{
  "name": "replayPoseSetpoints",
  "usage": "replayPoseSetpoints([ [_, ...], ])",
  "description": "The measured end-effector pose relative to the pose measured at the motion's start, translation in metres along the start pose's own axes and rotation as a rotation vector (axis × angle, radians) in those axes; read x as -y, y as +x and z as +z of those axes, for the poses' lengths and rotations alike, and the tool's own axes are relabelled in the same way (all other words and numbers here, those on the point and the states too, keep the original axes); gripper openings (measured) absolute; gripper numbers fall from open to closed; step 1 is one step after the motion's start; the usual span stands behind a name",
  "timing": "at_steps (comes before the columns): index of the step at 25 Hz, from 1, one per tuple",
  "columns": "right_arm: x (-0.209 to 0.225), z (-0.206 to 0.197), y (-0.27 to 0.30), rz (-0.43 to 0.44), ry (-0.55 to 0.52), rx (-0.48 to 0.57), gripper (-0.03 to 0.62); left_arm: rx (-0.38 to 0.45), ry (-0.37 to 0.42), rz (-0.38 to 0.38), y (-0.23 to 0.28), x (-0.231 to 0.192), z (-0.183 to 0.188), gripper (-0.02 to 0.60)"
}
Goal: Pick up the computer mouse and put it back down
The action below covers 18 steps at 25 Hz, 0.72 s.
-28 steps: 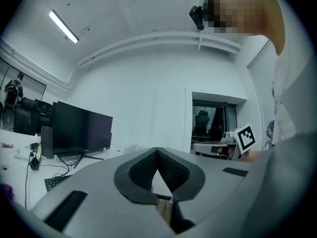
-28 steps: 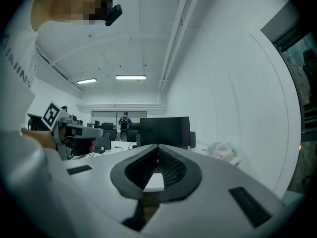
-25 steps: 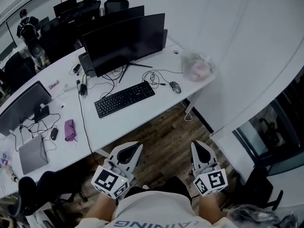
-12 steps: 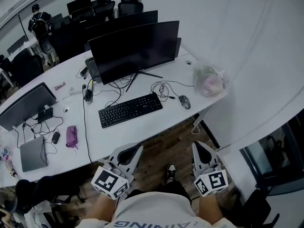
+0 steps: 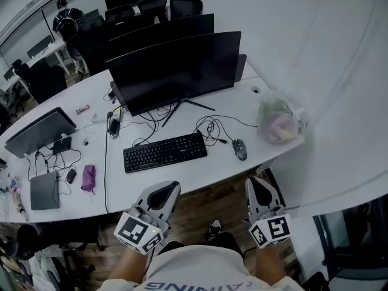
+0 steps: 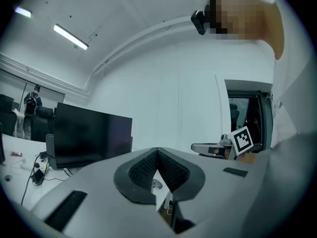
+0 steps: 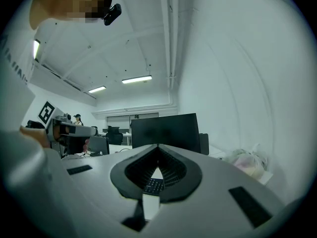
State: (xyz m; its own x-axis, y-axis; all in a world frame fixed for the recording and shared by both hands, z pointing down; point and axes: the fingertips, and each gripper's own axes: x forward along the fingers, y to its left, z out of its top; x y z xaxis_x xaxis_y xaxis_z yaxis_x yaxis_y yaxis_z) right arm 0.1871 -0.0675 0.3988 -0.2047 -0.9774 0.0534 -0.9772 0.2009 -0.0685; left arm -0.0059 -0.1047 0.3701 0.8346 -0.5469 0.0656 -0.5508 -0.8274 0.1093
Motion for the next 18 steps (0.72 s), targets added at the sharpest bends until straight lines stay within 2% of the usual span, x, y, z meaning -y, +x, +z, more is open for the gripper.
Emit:
replayPoseSetpoints([
  [10,0.099,-0.015,0.048,0.042,0.069,-0.036,0.020,-0.028,0.024,0.097,0.089,0.000,0.002,0.005],
  [15,0.113,-0.021,0.069,0.074,0.060,-0.044,0.020,-0.043,0.018,0.119,0.106,-0.009,-0.003,0.005],
  [18,0.114,-0.027,0.079,0.065,0.050,-0.075,0.020,-0.047,-0.001,0.116,0.111,-0.017,-0.008,0.005],
])
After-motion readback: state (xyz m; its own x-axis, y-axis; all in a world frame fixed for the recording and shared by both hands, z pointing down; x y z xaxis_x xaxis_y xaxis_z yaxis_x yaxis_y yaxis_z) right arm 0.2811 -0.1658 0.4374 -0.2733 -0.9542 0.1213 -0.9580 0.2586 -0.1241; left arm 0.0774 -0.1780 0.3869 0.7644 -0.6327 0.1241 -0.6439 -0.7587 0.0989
